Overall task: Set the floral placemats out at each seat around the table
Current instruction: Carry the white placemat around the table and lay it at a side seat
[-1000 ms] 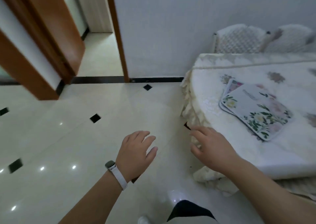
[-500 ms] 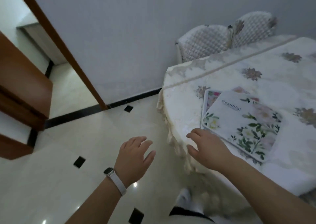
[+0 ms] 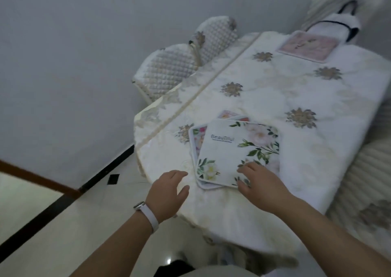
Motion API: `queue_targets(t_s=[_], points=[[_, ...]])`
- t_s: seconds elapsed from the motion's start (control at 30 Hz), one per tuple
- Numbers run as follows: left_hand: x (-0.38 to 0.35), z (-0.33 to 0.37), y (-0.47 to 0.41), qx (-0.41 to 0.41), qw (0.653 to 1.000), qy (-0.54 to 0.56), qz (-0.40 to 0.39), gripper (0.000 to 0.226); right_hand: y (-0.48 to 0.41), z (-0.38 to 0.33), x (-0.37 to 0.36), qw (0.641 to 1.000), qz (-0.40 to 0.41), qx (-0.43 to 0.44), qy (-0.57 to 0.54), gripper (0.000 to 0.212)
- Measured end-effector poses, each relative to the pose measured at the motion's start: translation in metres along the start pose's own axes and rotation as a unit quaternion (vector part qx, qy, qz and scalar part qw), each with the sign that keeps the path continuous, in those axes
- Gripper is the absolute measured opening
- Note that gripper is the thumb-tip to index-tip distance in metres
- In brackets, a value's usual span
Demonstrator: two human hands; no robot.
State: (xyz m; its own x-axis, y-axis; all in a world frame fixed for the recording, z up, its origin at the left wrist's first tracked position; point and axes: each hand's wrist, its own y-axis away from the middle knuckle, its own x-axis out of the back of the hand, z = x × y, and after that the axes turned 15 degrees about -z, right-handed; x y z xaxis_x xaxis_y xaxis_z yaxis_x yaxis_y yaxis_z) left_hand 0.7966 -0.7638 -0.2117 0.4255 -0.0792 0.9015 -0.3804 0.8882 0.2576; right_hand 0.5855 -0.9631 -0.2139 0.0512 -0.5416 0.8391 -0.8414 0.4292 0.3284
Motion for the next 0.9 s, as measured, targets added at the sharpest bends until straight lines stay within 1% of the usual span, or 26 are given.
queue_targets(t_s=[0.07,0.13,0.2,0.27,0.37,0.47,0.53,0.6,0.67,0.77,0.83,0.9], points=[[-0.007,-0.001,-0.02,0.008,0.999,0.02,-0.046,0.056,0.004,0.016,-0.001,0.999,0.001,-0.035,-0.008,0.039],[-0.01,-0.002,-0.037,0.033,0.995,0.05,-0.084,0.049,0.005,0.033,-0.003,0.997,-0.017,-0.074,-0.021,0.038],[-0.015,-0.003,-0.055,0.054,0.99,0.081,-0.105,0.04,0.005,0.051,-0.005,0.991,-0.044,-0.116,-0.047,0.04],[-0.018,-0.005,-0.074,0.074,0.984,0.114,-0.119,0.036,0.003,0.067,-0.005,0.979,-0.056,-0.166,-0.104,0.041],[-0.017,-0.006,-0.099,0.108,0.968,0.189,-0.123,0.031,-0.002,0.087,-0.004,0.94,-0.028,-0.24,-0.243,0.043],[-0.018,-0.005,-0.124,0.122,0.955,0.243,-0.116,0.028,-0.005,0.095,-0.005,0.877,0.025,-0.288,-0.384,0.045],[-0.02,-0.007,-0.139,0.132,0.947,0.267,-0.123,0.028,-0.009,0.096,-0.006,0.838,0.04,-0.31,-0.448,0.045],[-0.024,-0.009,-0.153,0.147,0.935,0.296,-0.131,0.033,-0.015,0.098,-0.008,0.811,0.043,-0.326,-0.485,0.046],[-0.028,-0.011,-0.164,0.163,0.923,0.323,-0.129,0.037,-0.021,0.101,-0.007,0.795,0.049,-0.338,-0.501,0.046],[-0.031,-0.014,-0.178,0.171,0.922,0.324,-0.123,0.034,-0.028,0.104,-0.006,0.778,0.063,-0.356,-0.514,0.044],[-0.031,-0.018,-0.186,0.171,0.925,0.317,-0.125,0.033,-0.032,0.106,-0.004,0.771,0.061,-0.367,-0.517,0.035],[-0.029,-0.022,-0.195,0.174,0.925,0.313,-0.131,0.032,-0.041,0.109,0.0,0.753,0.064,-0.373,-0.538,0.019]])
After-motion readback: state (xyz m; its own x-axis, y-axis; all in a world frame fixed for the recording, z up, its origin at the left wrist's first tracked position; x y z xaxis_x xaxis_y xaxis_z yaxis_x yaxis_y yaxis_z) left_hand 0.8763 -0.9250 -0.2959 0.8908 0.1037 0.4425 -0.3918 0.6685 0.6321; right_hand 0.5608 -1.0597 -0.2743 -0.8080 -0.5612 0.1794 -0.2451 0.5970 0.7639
